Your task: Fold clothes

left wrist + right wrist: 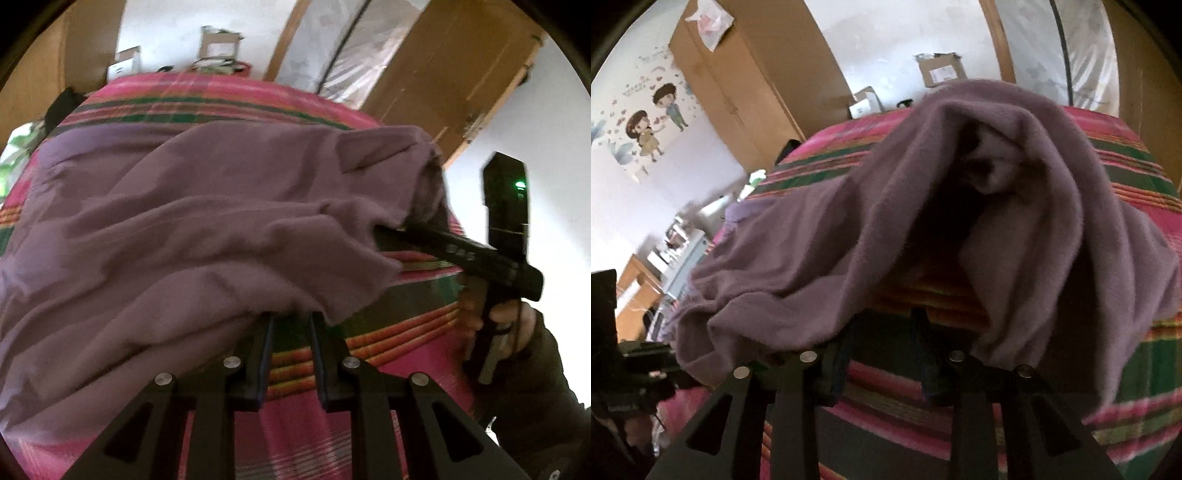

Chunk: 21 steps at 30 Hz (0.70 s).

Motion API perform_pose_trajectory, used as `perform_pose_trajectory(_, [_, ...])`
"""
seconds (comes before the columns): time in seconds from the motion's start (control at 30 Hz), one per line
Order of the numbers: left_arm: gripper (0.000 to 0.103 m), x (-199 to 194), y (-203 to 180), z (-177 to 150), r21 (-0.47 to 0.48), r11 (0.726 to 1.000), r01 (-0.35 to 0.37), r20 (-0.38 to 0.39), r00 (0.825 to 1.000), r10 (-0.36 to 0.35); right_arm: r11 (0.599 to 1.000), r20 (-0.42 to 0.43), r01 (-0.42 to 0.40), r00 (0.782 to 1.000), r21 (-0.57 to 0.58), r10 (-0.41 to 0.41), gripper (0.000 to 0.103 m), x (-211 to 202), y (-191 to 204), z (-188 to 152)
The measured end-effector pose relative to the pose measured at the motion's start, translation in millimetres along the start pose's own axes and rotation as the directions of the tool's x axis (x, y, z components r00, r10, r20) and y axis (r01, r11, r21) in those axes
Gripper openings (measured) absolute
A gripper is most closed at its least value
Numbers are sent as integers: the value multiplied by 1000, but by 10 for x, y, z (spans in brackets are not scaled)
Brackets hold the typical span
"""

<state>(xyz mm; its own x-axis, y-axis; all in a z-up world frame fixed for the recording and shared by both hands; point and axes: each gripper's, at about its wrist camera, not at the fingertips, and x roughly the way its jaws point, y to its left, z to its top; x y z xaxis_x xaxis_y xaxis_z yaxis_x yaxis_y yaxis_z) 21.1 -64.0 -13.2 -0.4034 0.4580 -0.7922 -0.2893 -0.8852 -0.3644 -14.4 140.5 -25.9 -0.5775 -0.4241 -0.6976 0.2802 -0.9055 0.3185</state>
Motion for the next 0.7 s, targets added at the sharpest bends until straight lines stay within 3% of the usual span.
perform_pose_trajectory(0.07, [19,-4,6,43,-27,998,51,4,999,-51,1000,-2,-18,1000,11,18,33,57,-5,30])
perform_pose_trajectory(0.27, [19,-57,98,269,-115,991,66,78,995,-58,1000,6,-15,1000,25,14,33,133,44,131])
perform_pose_trajectory(0.47, [19,-99,275,366,-204,979,30,151,988,1,999,-5,-12,1000,46,12,37,265,84,221])
perform_pose_trajectory(0.7, [19,105,516,446,-270,963,-12,130,990,48,999,-17,14,1000,32,-13,45,248,142,194])
